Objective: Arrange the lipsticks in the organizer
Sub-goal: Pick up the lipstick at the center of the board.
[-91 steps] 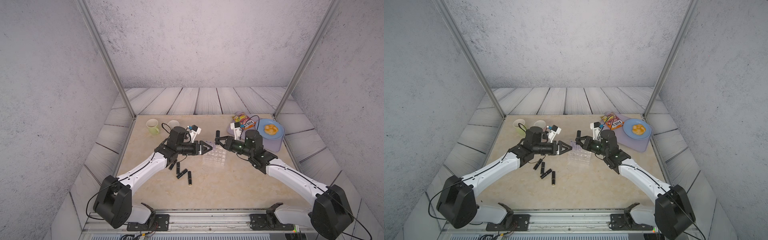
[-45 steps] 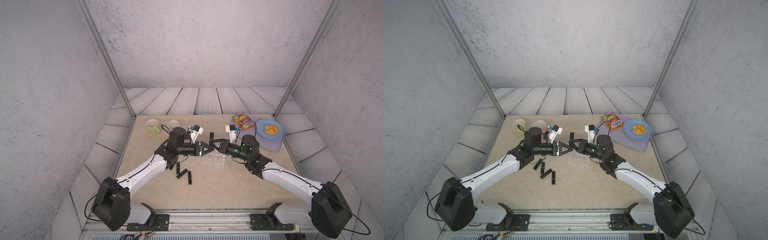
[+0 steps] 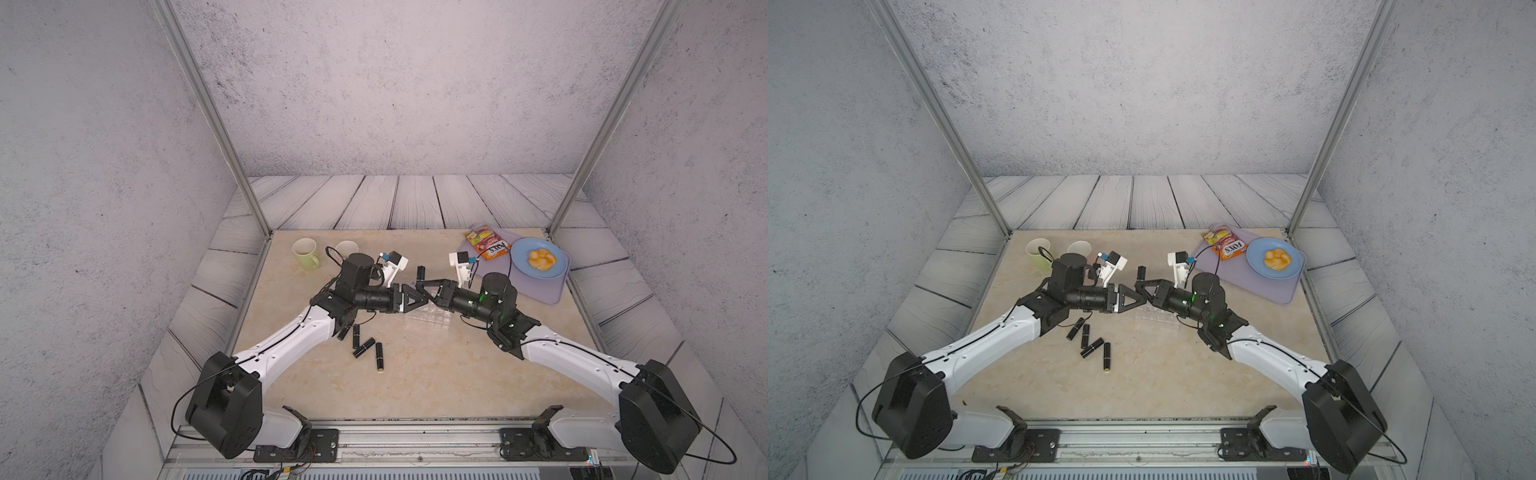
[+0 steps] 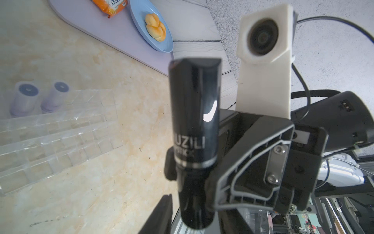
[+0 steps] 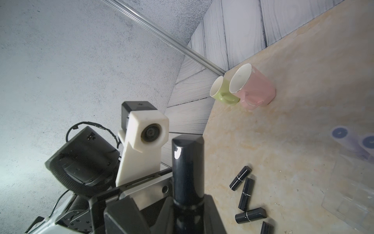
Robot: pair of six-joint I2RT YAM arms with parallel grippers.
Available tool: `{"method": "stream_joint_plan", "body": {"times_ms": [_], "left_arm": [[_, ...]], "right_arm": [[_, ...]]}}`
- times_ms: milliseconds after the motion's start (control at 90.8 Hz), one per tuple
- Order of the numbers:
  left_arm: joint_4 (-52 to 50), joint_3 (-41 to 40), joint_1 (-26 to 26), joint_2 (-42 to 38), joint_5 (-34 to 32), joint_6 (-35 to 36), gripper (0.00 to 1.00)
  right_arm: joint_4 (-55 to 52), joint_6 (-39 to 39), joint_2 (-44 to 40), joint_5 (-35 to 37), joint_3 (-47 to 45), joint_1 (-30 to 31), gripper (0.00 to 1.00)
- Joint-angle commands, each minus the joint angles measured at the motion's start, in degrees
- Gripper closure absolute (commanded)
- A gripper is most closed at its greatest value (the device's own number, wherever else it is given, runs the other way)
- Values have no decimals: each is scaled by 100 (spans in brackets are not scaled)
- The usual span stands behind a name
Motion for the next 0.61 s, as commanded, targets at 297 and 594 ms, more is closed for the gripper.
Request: {"method": "stream_joint_plan", "body": {"times_ms": [297,594], "left_arm": [[141,190,641,-693,395,-46,36],[-956,360,188,-531,-73,905,41]], "right_arm": [[342,-2723,-972,532,-1050,408,90],[-10,-3459,-890,1010,-948,928,91]]}}
